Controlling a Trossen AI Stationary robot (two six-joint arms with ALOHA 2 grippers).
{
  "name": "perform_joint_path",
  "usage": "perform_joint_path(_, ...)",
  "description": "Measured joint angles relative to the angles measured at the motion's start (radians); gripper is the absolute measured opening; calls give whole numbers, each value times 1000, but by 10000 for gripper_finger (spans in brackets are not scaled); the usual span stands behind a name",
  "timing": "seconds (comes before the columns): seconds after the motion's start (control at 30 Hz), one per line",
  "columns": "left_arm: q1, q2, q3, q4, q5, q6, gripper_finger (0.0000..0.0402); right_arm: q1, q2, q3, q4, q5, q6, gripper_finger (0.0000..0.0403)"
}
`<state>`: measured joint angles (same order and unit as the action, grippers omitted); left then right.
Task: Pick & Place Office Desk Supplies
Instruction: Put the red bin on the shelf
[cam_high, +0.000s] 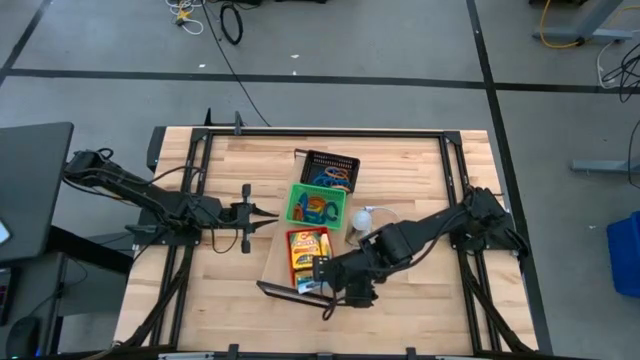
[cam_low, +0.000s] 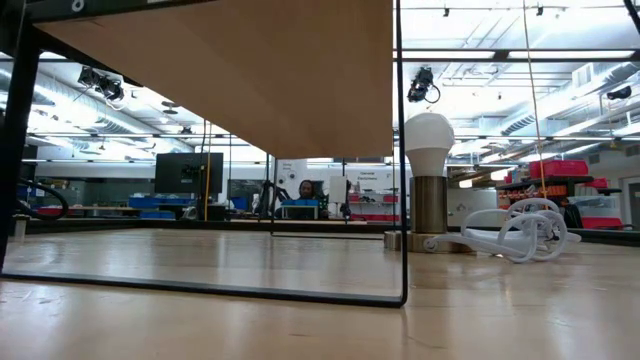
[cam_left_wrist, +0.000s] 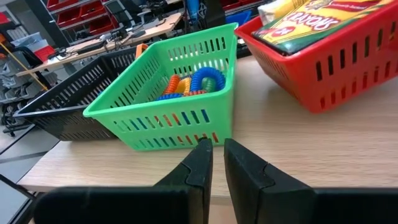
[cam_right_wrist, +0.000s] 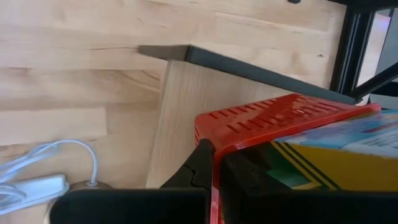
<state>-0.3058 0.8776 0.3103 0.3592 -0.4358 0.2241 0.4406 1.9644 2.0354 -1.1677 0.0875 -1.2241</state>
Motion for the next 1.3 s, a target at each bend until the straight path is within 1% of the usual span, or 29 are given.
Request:
perform_joint_path(0.23,0,0,0,0,0,0,50,-23,0,0,5,-17,-31,9)
perform_joint_path(0.4,0,0,0,0,0,0,50,-35,0,0,5,-89,-13,9)
perform_joint_path(0.53,0,0,0,0,0,0,50,-36,0,0,5,-96,-11,10)
perform_joint_path(0.6,0,0,0,0,0,0,50,-36,0,0,8,-96,-8,21)
perform_joint_path(0.73,0,0,0,0,0,-1,50,-36,0,0,57,-92,75,47)
perform_joint_path(0.87,0,0,0,0,0,0,50,-35,-1,0,66,-88,92,59)
perform_joint_path(1.13,0,0,0,-2,0,0,50,-29,-1,0,84,-3,94,60)
perform_joint_path(1.3,0,0,0,-4,2,-1,50,7,-2,0,154,119,114,56)
